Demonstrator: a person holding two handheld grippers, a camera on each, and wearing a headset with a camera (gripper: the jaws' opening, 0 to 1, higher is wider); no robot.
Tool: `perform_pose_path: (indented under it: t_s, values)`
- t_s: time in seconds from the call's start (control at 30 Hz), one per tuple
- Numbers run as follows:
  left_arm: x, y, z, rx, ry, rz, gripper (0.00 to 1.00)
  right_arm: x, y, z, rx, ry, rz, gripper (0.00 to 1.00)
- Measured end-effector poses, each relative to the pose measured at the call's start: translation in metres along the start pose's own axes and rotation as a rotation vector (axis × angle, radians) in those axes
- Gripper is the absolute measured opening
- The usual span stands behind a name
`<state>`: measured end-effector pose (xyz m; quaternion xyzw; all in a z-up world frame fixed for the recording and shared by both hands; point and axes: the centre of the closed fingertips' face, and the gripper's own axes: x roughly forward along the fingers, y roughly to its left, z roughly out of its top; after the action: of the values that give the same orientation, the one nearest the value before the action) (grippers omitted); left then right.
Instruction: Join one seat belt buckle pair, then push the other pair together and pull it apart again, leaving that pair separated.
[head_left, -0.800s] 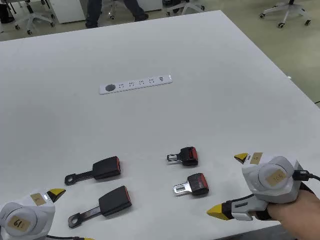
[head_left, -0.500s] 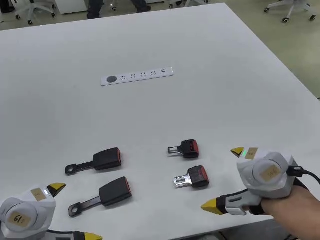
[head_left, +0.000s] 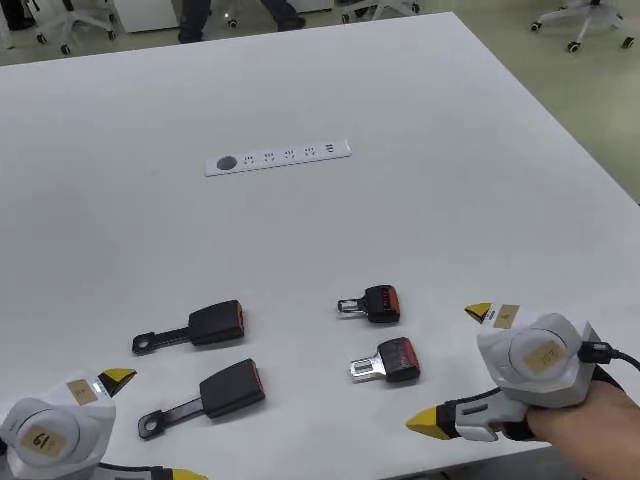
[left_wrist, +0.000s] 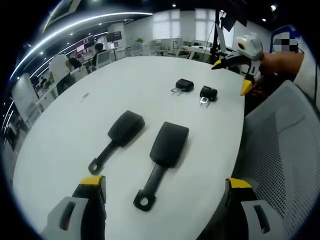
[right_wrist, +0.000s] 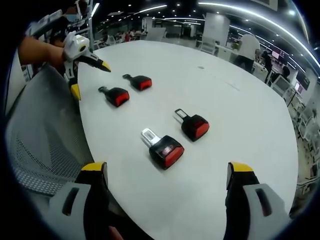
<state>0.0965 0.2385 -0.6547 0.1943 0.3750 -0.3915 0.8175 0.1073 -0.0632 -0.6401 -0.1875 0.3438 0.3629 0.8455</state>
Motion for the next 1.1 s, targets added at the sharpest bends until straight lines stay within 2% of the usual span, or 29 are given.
perform_pose_path:
  t_s: [0.23, 0.37, 0.53, 0.6, 1.1]
  values:
    - [0.0000, -0.0026, 0.0017, -0.002, -0.010, -0.002, 1.00, 0.0011, -0.0025, -0.0020, -0.001, 0.000, -0.007, 0.98]
    - [-0.0001, -0.0015, -0.0014, -0.006, -0.009, 0.001, 1.00, 0.0008, -0.0023, -0.0025, 0.005, -0.006, -0.006, 0.97]
    - [-0.0024, 0.0053, 0.0019, 0.007, -0.023, 0.045, 0.96, 0.0008, -0.0023, -0.0032, 0.000, -0.002, -0.009, 0.98]
    - [-0.0038, 0.0042, 0.0047, -0.003, -0.030, 0.049, 0.95, 0.0008, -0.0025, -0.0032, 0.004, -0.003, -0.010, 0.98]
    - [-0.0021, 0.0002, -0.0007, 0.002, -0.013, 0.038, 0.94, 0.0038, 0.0046, -0.0056, 0.000, 0.011, 0.007, 0.95]
